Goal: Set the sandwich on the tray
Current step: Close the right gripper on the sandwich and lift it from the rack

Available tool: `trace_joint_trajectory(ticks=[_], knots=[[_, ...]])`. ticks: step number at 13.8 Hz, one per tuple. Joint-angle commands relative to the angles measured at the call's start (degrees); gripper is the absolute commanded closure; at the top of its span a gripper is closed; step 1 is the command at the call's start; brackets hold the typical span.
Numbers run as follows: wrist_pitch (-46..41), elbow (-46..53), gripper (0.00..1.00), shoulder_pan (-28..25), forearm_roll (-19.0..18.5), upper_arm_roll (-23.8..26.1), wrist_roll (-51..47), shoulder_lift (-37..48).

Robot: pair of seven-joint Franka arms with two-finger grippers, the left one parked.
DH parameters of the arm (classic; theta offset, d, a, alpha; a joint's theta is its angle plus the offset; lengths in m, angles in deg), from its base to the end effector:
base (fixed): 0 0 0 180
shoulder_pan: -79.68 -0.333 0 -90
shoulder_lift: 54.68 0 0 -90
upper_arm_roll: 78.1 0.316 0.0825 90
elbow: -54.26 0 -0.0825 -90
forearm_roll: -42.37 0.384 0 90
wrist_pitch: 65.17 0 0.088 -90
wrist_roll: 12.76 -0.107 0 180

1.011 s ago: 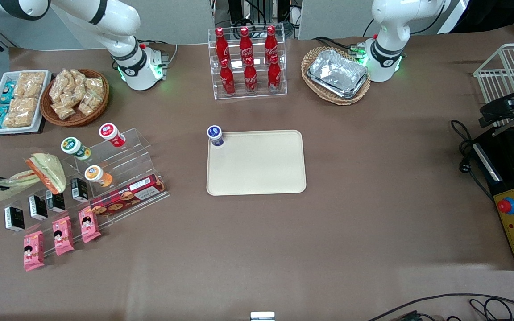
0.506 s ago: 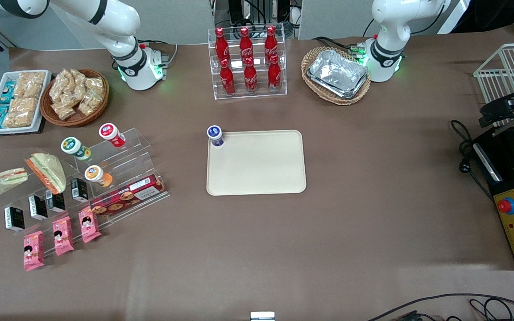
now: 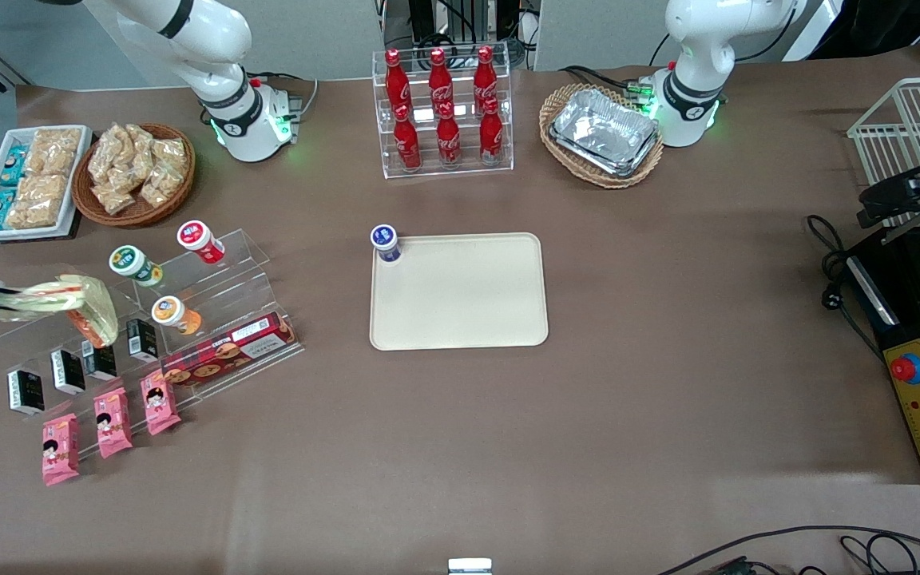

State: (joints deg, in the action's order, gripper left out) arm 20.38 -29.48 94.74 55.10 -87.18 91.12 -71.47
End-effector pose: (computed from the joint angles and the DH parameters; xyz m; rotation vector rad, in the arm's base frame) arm 0.5808 -0.2200 0.5001 -2.1838 -1.8041 -0.0655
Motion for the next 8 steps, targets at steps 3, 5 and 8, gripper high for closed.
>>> trace_joint_trajectory(ticks=[3, 5, 8], knots=[[-3.37, -0.10, 0.82, -7.31, 1.24, 4.95, -22.11, 4.22], [-3.99, -0.36, 0.82, -12.49, 1.24, 5.04, -28.97, 4.75], [-2.42, -0.45, 0.82, -20.31, 1.33, 5.04, -37.85, 4.66]])
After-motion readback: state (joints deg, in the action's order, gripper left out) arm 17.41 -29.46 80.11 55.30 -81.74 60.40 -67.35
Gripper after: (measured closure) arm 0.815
